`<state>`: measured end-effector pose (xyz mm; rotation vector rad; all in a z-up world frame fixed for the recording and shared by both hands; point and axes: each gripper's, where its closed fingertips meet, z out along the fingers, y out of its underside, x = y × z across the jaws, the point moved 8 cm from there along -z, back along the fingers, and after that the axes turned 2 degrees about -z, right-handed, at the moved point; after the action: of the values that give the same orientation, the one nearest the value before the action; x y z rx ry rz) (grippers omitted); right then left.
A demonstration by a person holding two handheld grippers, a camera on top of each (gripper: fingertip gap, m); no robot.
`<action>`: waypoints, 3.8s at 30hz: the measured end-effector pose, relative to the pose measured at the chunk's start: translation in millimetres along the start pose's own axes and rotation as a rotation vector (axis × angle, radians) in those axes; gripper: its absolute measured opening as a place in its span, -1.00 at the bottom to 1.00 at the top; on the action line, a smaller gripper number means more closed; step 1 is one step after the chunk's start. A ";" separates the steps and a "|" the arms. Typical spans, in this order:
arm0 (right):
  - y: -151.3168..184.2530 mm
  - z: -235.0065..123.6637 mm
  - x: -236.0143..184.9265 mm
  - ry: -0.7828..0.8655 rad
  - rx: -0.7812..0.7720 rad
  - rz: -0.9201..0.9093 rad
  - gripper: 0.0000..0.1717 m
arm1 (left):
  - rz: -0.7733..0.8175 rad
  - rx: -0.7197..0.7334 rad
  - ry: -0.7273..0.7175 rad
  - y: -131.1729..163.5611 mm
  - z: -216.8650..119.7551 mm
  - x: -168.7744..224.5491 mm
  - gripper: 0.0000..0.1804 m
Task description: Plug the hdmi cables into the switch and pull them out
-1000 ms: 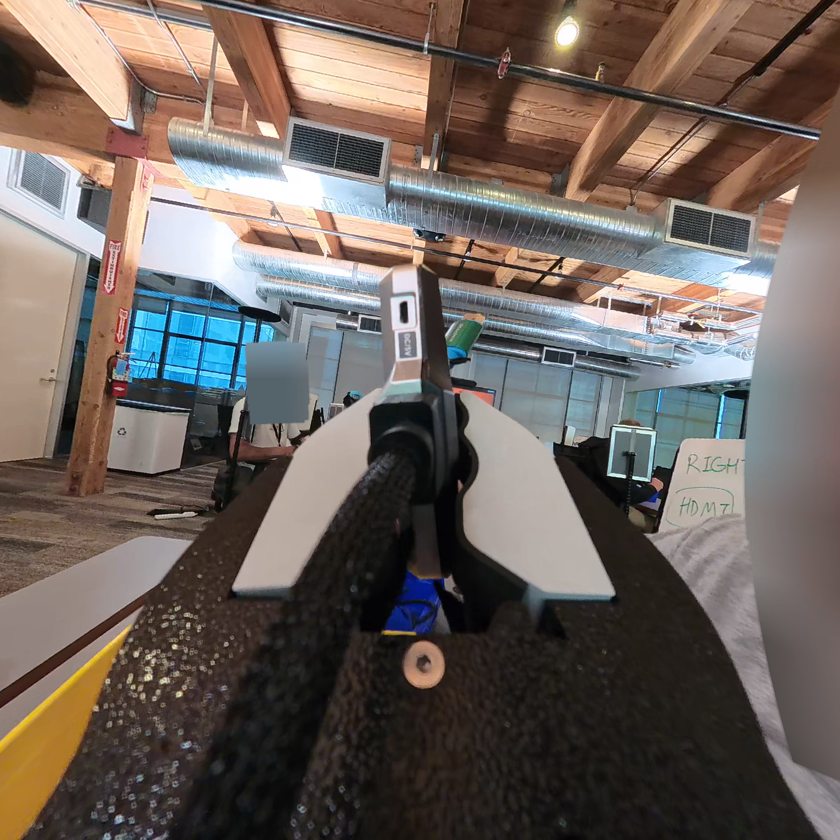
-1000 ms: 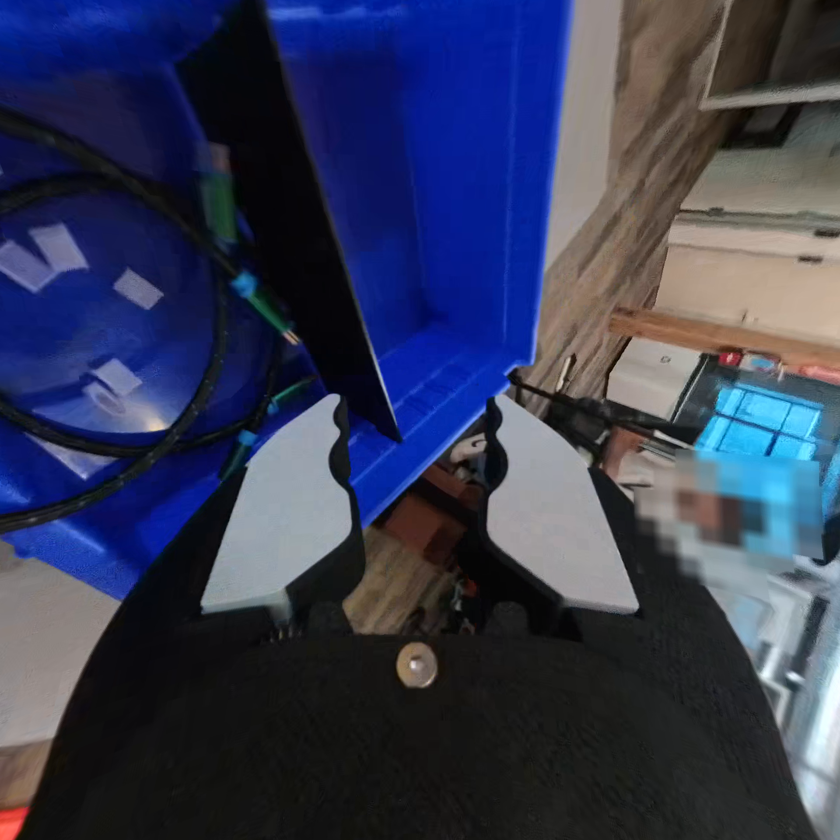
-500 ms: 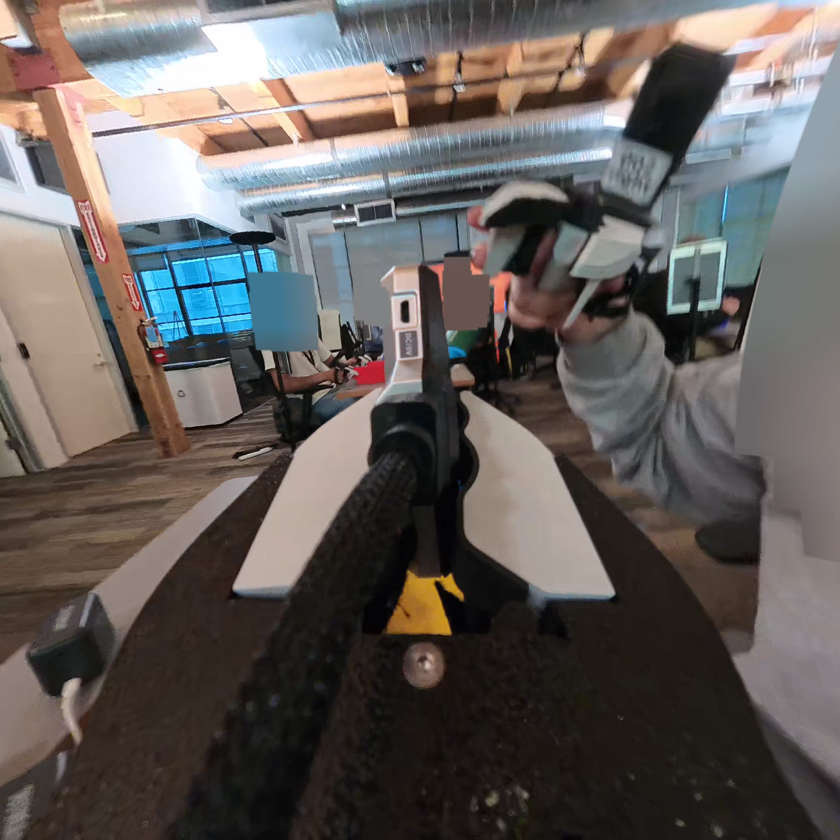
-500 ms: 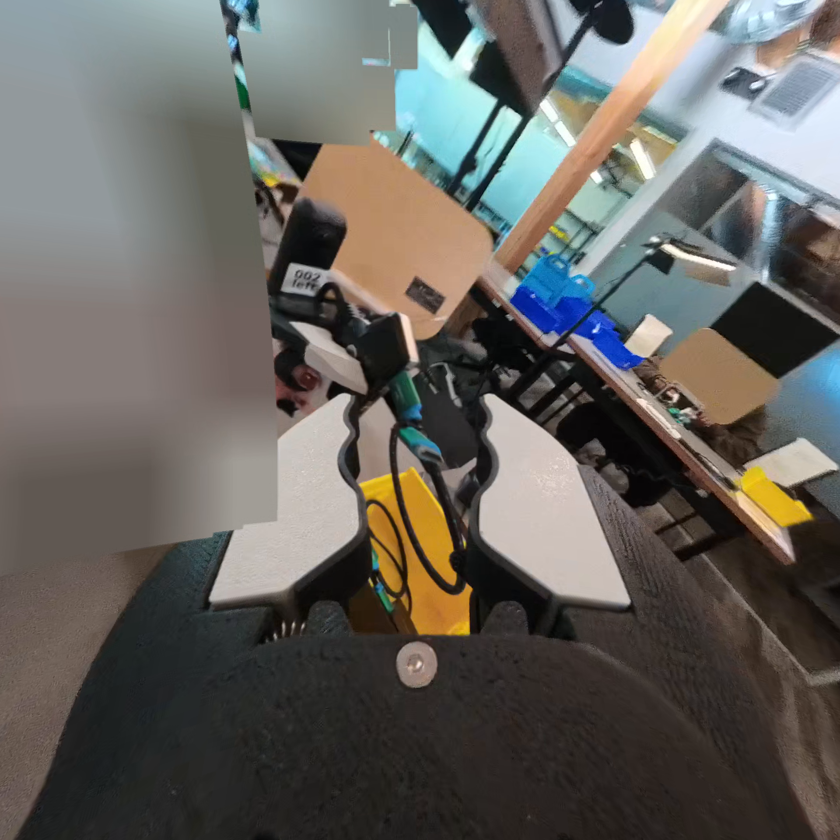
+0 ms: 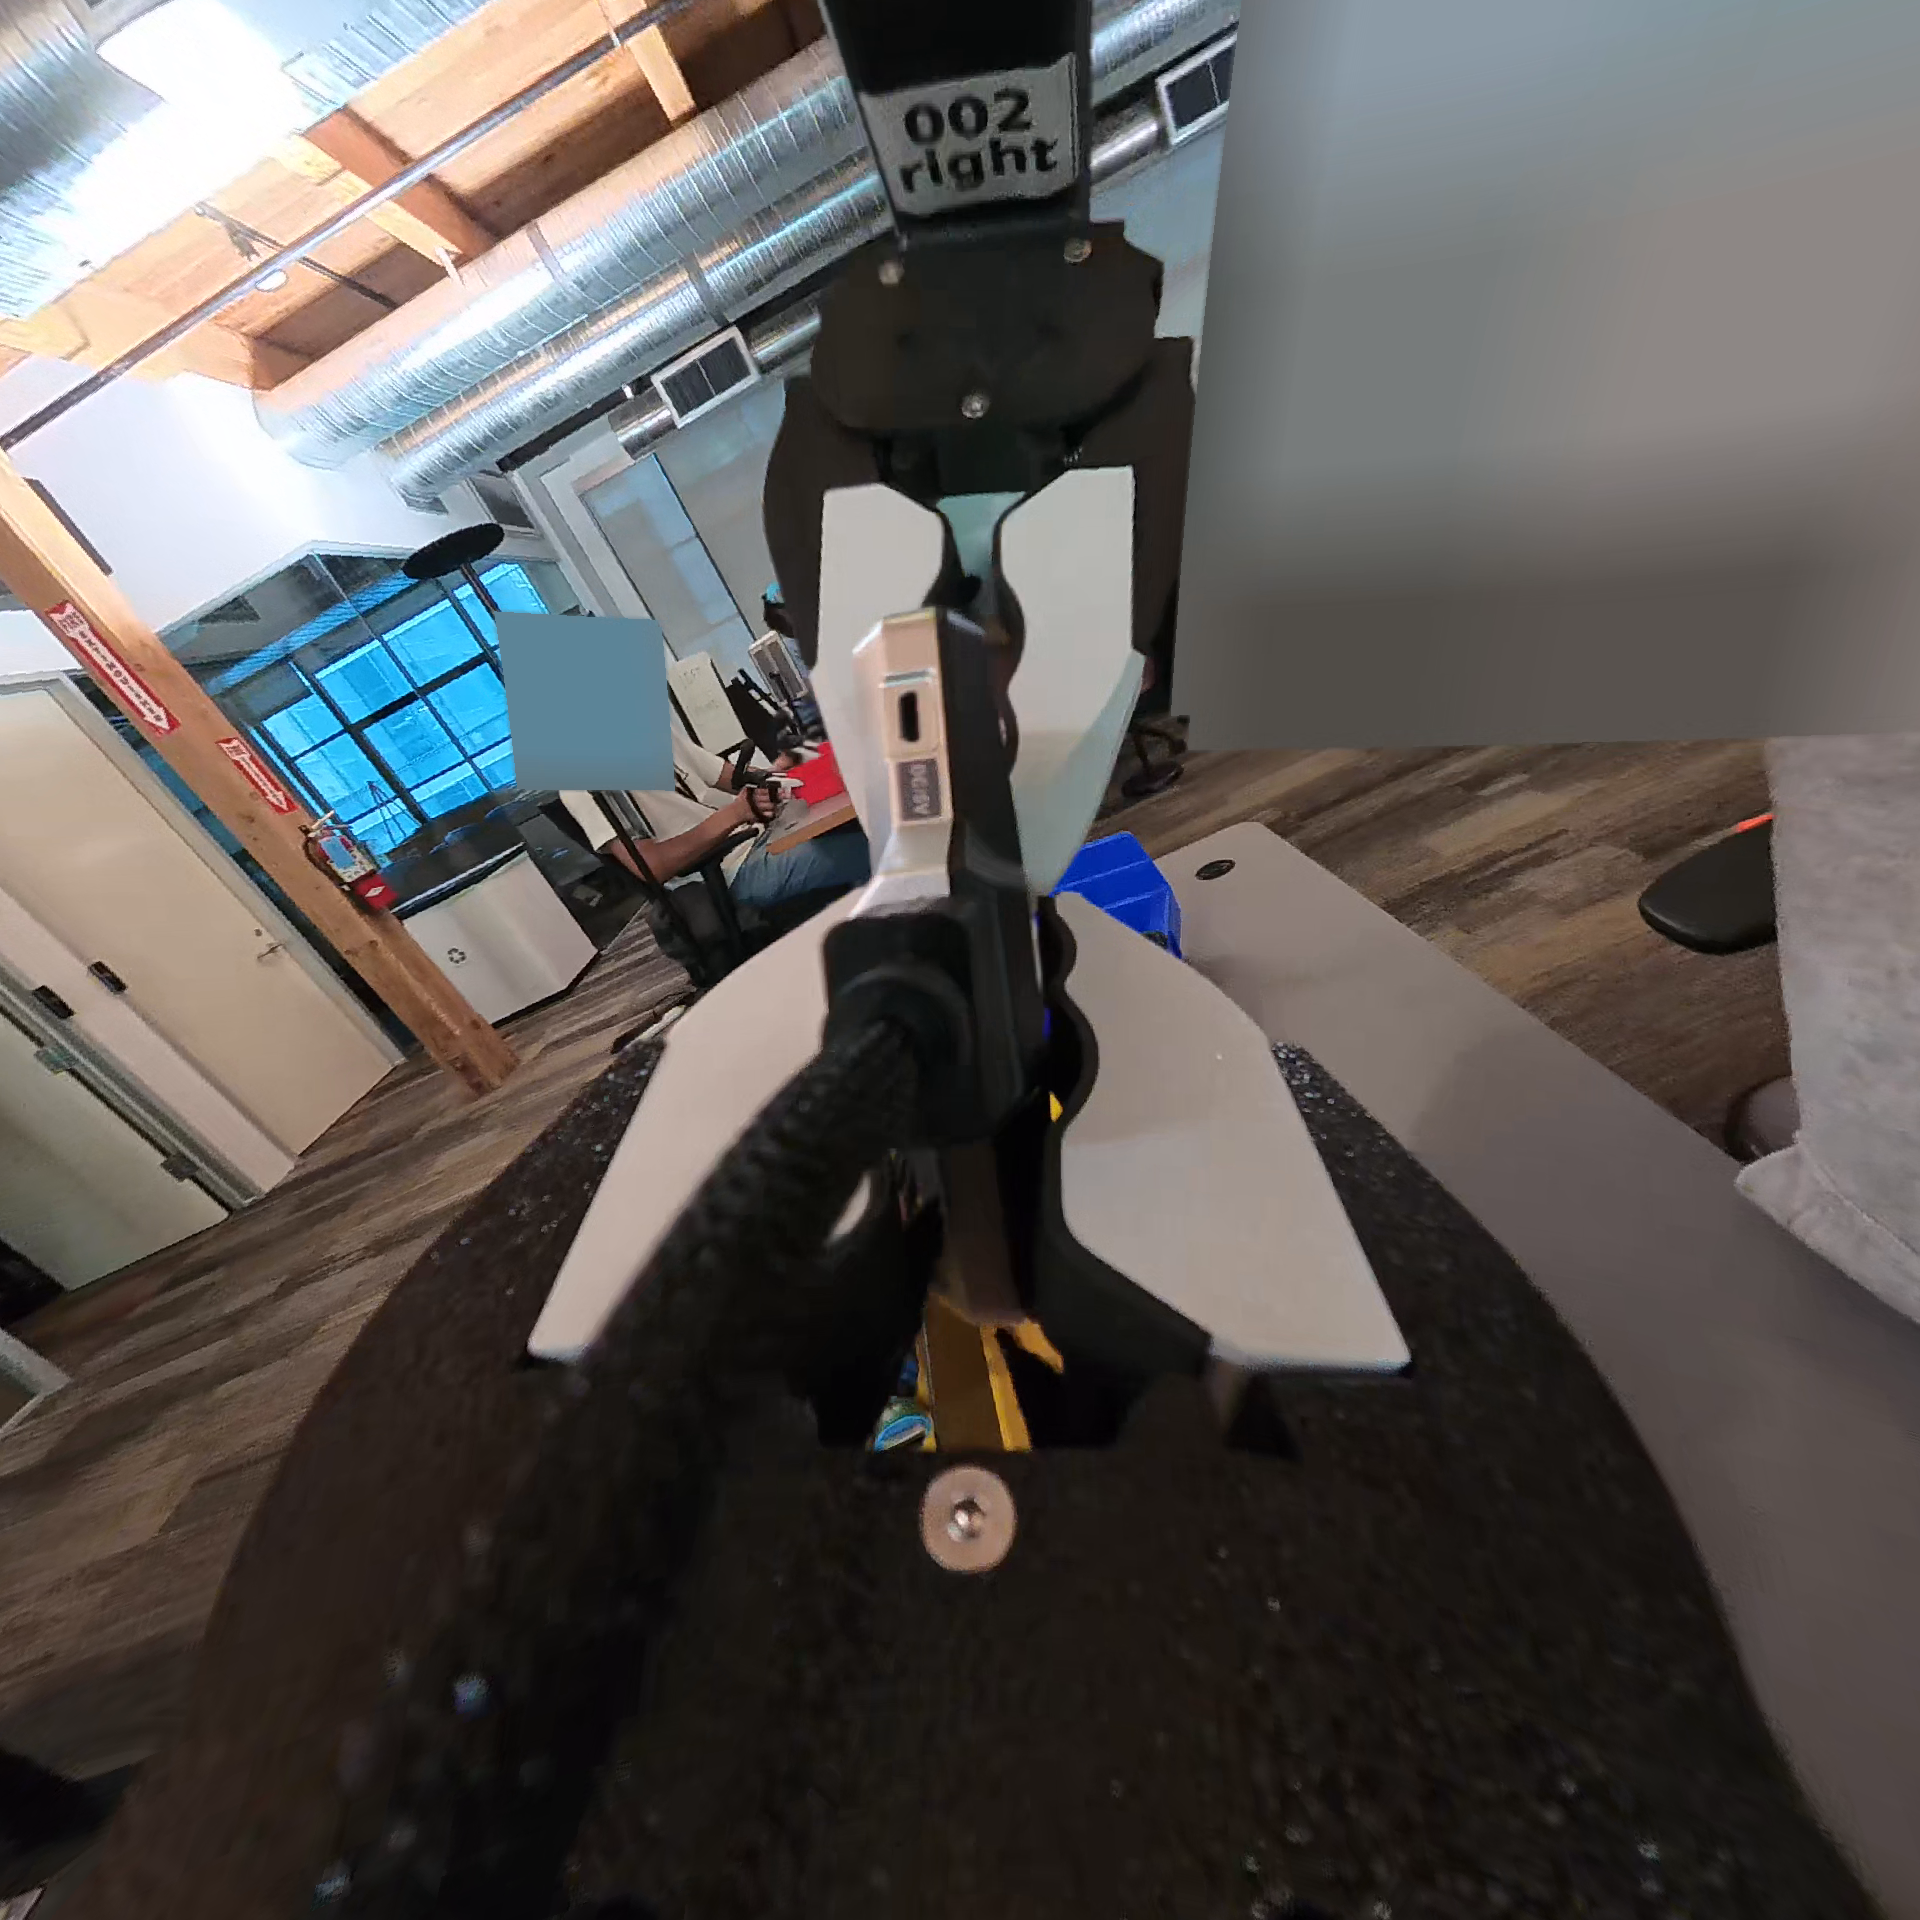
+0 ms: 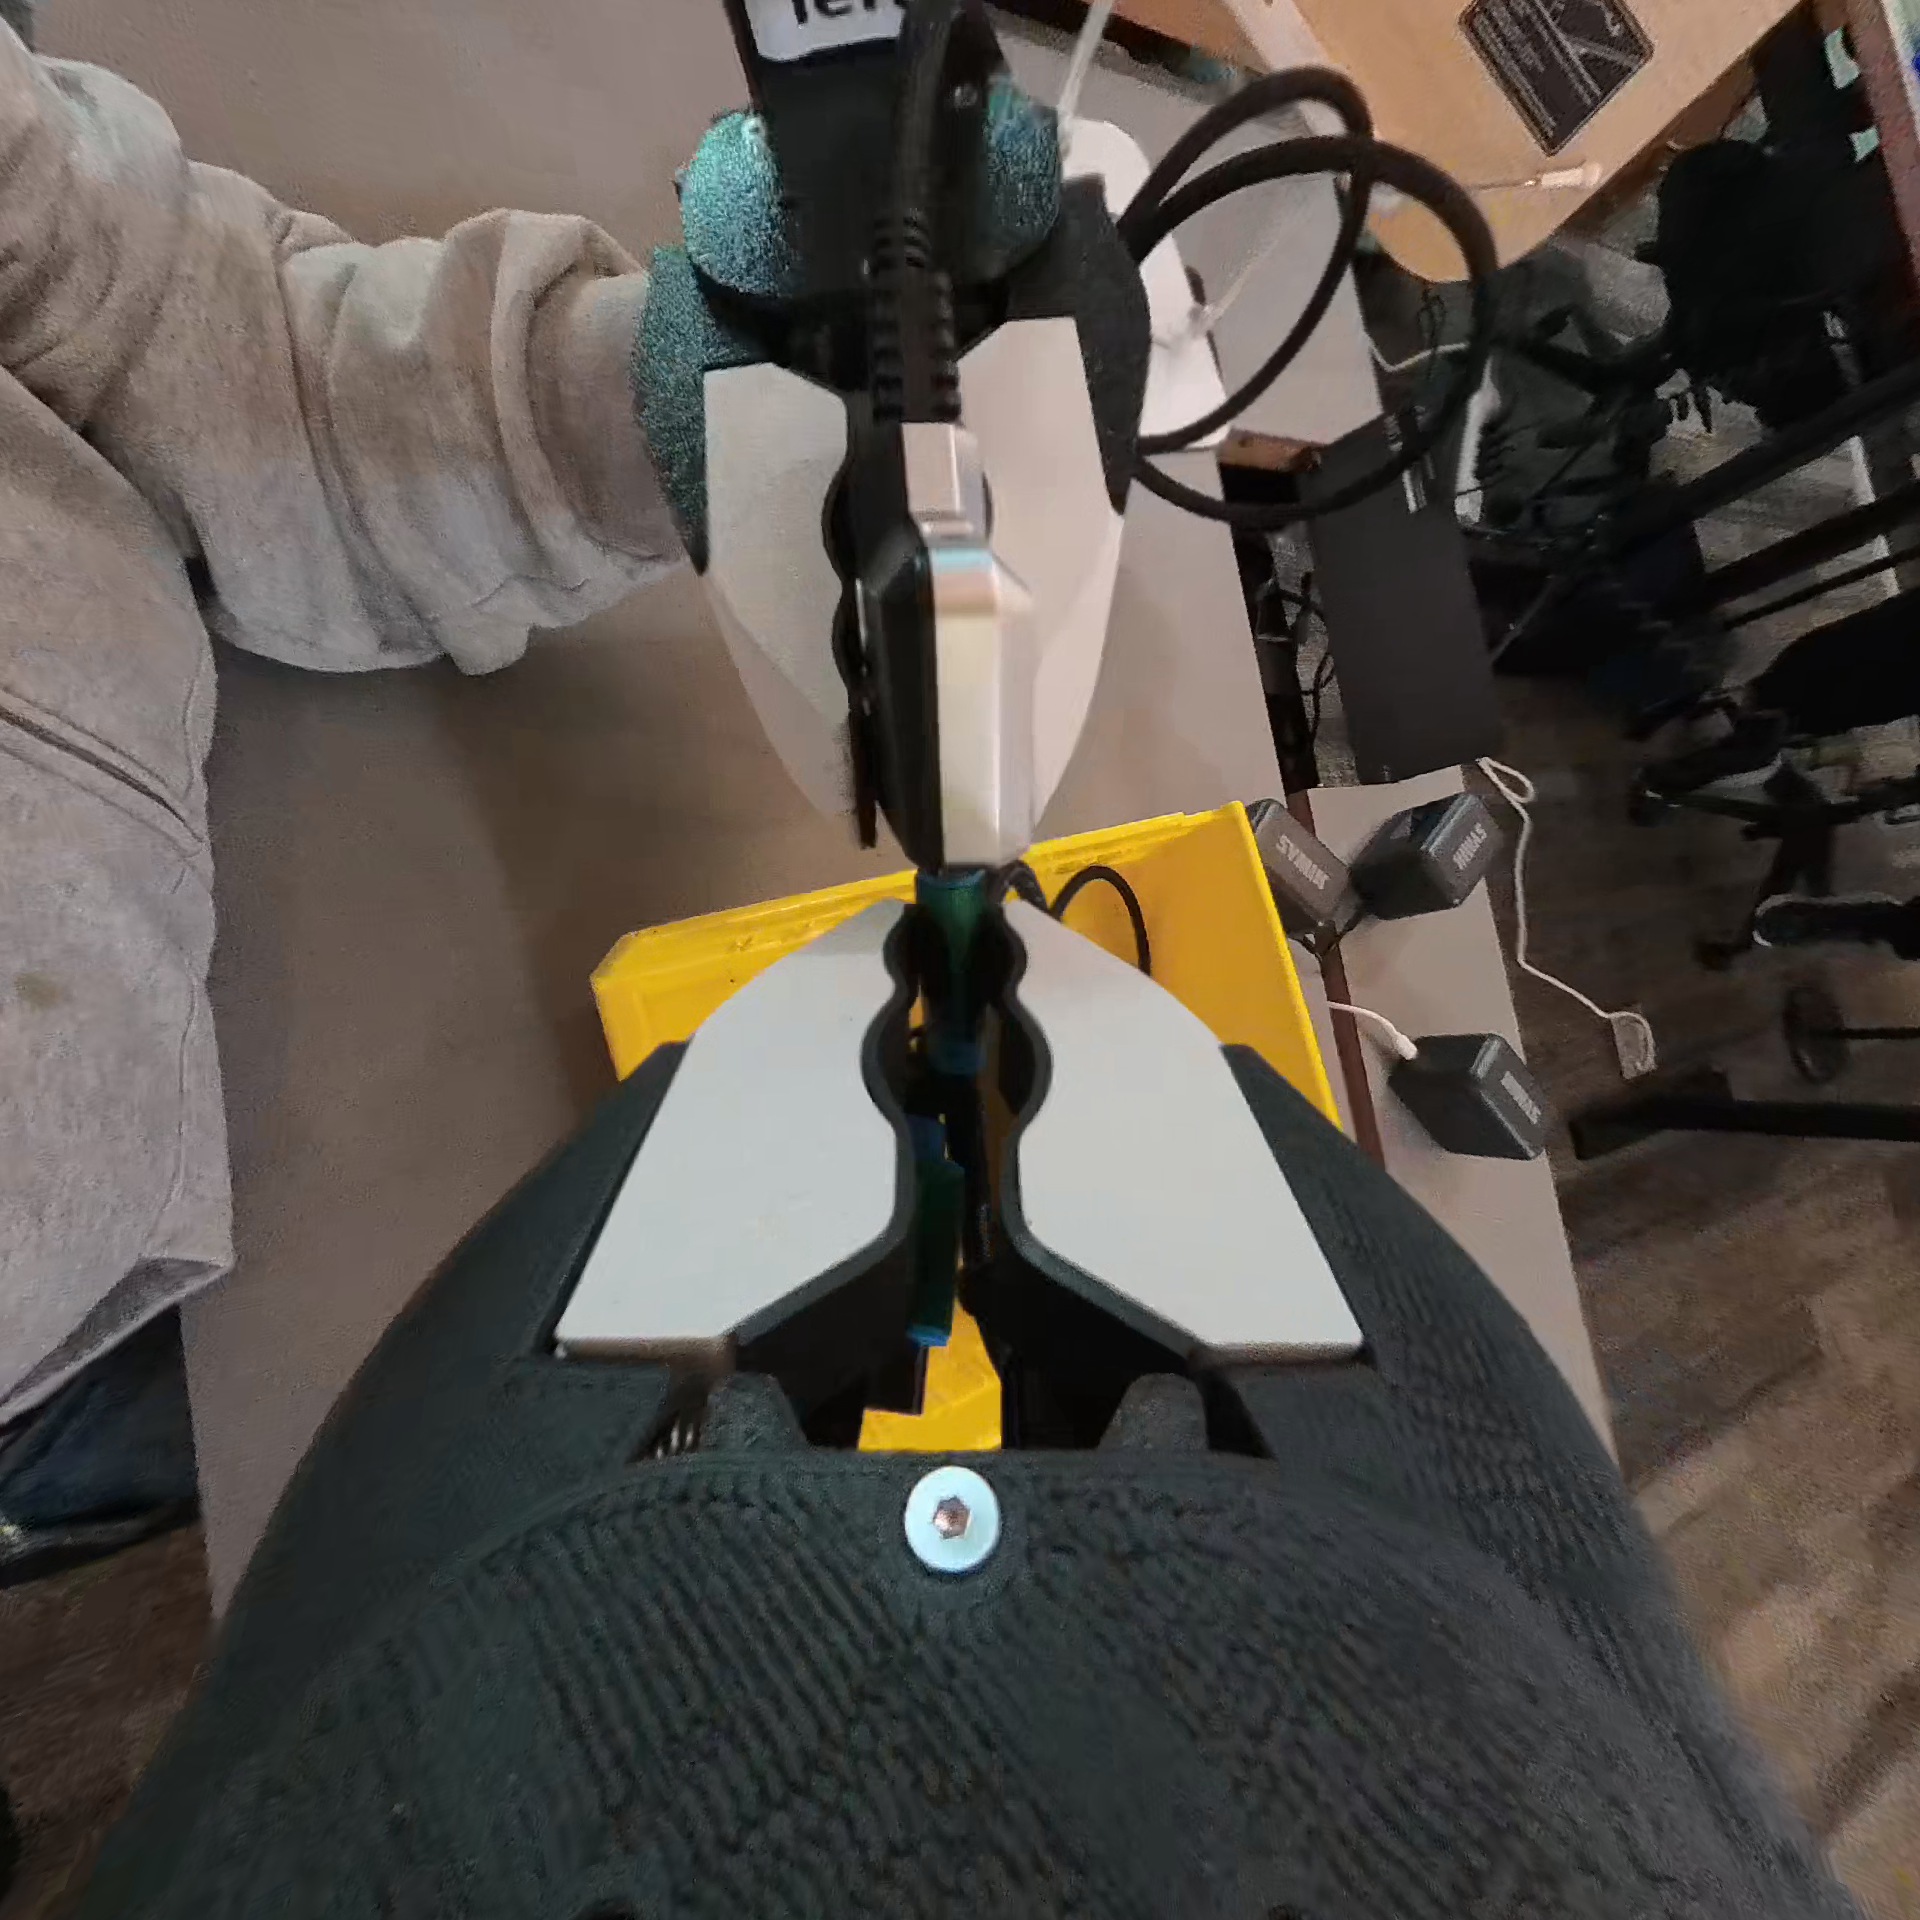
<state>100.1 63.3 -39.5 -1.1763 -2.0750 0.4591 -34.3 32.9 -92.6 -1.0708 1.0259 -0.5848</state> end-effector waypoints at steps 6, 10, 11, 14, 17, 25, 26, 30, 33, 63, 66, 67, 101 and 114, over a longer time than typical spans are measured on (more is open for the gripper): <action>1.2 -0.2 -2.7 -0.045 0.073 0.070 -0.87 | 0.043 0.034 -0.048 -9.5 0.1 4.9 -0.47; -0.3 -2.4 -7.5 -0.033 0.088 0.039 -0.87 | 0.019 0.109 -0.023 -14.4 0.5 7.0 -0.61; -0.8 -2.2 -8.7 -0.016 0.090 0.014 -0.88 | 0.018 0.137 -0.010 -15.6 0.4 7.6 -0.69; -2.1 -4.1 -14.0 0.050 0.082 -0.109 -0.87 | 0.050 0.161 0.024 -18.1 1.0 12.4 -0.75; -3.1 -6.0 -22.0 0.057 0.118 -0.225 -0.87 | 0.112 0.148 0.072 -23.7 -0.9 20.3 -0.75; -6.7 -10.3 -27.6 0.057 0.180 -0.283 -0.86 | 0.178 0.165 0.072 -30.9 -2.9 27.2 -0.75; -7.0 -12.6 -24.1 0.004 0.221 -0.178 -0.86 | 0.164 0.168 0.062 -31.8 -2.5 26.2 -0.75; 1.7 -10.4 -22.3 -0.044 0.214 -0.140 -0.86 | 0.173 0.118 0.081 -27.5 2.4 28.6 -0.74; 0.5 -11.9 -28.3 0.052 0.099 -0.321 -0.86 | 0.201 0.094 0.084 -25.8 6.5 31.2 -0.75; 14.9 -7.5 -45.3 0.157 -0.003 -0.308 -0.91 | 0.332 0.041 0.056 -19.8 29.2 46.8 -0.75; 12.3 -8.4 -49.8 0.226 -0.032 -0.483 -0.92 | 0.420 0.001 0.036 -22.9 28.1 52.1 -0.74; 12.5 -7.5 -50.9 0.254 -0.054 -0.544 -0.91 | 0.438 -0.005 0.029 -22.0 28.3 52.7 -0.74; 41.6 -14.4 -46.9 0.254 -0.054 -0.421 -0.90 | 0.429 0.008 0.025 -3.4 47.3 51.8 -0.73; 35.0 -8.8 -36.4 0.138 -0.186 -0.054 -0.91 | 0.030 0.140 0.155 13.7 42.7 27.8 -0.73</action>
<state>140.1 50.4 -68.9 -1.2181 -2.0577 0.1575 15.1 34.3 -111.1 -0.8957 1.1164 -0.7132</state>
